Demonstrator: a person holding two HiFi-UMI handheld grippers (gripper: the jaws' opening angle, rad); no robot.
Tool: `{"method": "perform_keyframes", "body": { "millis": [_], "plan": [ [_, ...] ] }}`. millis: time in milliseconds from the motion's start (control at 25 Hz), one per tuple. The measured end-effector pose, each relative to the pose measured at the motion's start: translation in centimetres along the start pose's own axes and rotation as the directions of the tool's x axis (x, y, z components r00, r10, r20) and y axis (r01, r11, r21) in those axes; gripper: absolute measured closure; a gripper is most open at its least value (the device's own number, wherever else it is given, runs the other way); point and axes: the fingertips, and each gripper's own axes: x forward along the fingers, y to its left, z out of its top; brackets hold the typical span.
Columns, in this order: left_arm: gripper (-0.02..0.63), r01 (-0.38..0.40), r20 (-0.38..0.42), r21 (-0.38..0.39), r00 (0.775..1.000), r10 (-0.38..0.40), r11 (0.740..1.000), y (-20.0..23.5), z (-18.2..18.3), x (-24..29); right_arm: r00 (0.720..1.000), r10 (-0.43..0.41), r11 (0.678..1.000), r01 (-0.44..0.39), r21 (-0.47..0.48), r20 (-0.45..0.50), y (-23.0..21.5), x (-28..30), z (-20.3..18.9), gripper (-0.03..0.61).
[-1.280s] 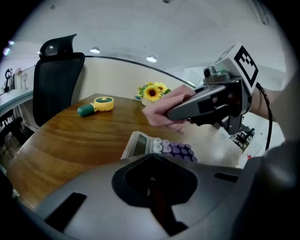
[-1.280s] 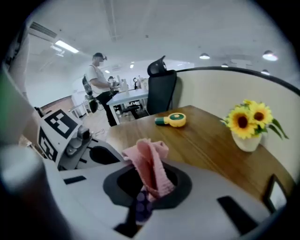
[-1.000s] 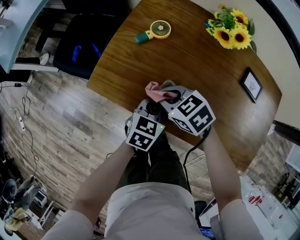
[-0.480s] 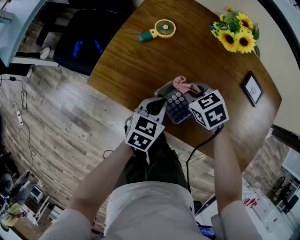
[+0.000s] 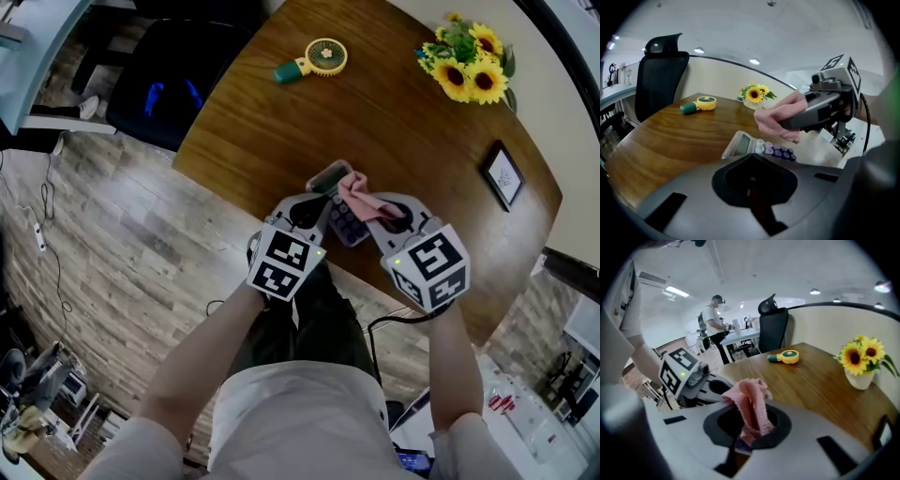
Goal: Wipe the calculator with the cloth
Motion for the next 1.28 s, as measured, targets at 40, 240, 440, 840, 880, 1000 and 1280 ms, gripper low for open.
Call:
{"method": "perform_keyframes", "body": {
  "millis": [40,240,440,840,880,1000,1280],
  "plan": [
    [0.611,0.001,0.002,0.0,1.0,-0.001,1.0,0.0,0.0,0.0,1.0,0.023,1.0,-0.024,-0.012,-0.011,1.1,0.4,-0.3,0.557],
    [0.611,0.008,0.003,-0.003,1.0,-0.008,1.0,0.0,0.0,0.0,0.993,0.102,0.995,-0.102,-0.004,-0.055,4.2,3.2,-3.1,0.555],
    [0.611,0.012,0.009,0.004,1.0,-0.012,1.0,-0.1,0.0,0.0,0.991,0.098,0.993,-0.103,-0.053,-0.093,4.1,4.2,-4.6,0.555],
    [0.612,0.034,0.026,0.021,0.999,-0.035,0.999,-0.2,-0.1,-0.1,0.999,0.012,0.991,-0.007,0.133,-0.04,-2.0,2.5,-4.7,0.557],
    [0.612,0.03,0.028,0.02,0.999,-0.031,0.999,-0.1,-0.1,-0.1,0.998,-0.031,0.99,0.038,0.136,-0.054,-3.2,2.3,-4.9,0.557],
    [0.612,0.023,0.03,-0.004,0.999,-0.023,1.0,0.1,-0.1,-0.1,0.971,-0.193,0.97,0.21,0.122,-0.14,-7.6,1.2,-6.8,0.557],
    [0.612,0.047,-0.007,-0.034,0.999,-0.047,0.998,0.0,0.0,-0.1,0.982,-0.189,0.97,0.185,0.16,0.014,-4.9,-2.9,-2.3,0.557]
  ]
}}
